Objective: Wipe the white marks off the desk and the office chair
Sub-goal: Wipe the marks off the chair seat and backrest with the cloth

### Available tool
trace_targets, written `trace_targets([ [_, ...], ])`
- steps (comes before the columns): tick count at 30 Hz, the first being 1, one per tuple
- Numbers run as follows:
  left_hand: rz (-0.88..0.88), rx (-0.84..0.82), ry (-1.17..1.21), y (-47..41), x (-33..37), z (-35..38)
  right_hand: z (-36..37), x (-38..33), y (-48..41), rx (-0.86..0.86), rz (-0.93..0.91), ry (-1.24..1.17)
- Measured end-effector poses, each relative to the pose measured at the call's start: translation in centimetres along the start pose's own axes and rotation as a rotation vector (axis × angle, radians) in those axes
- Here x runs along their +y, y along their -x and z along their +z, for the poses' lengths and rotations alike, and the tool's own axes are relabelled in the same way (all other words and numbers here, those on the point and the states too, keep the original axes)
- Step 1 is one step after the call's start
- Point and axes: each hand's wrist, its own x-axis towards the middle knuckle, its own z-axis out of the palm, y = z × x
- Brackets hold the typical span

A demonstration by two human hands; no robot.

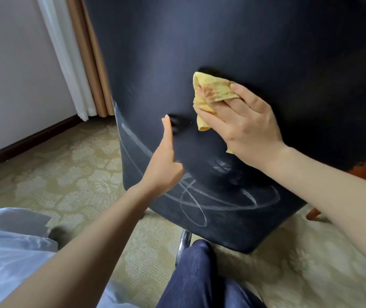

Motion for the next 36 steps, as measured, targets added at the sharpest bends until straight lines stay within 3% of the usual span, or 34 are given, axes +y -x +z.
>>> trace_targets([
  [8, -0.04, 0.02, -0.094, -0.4, -0.1, 0.7, 4.0, -5.4, 5.0, -0.081, -0.08, -0.195],
  [12, -0.055, 0.004, -0.158, -0.7, 0.1, 0.5, 5.0, -7.2, 10.3, -0.257, -0.162, -0.205],
  [20, -0.036, 0.004, -0.11, -1.4, -0.2, 0.4, -1.5, -2.9, 19.1, -0.537, -0.348, -0.126],
  [26, -0.134, 0.08, -0.016, -1.0, 1.1, 0.5, -6.9, 3.0, 15.5, -0.498, -0.267, -0.05],
  [31, -0.047, 0.059, 0.105, 0.7, 2.5, 2.6, -8.6, 6.5, 9.8, -0.304, -0.173, 0.064],
  [36, -0.028, 0.014, 0.065, 1.3, 3.1, 3.2, -7.6, 6.3, 5.2, -0.11, -0.048, 0.097],
])
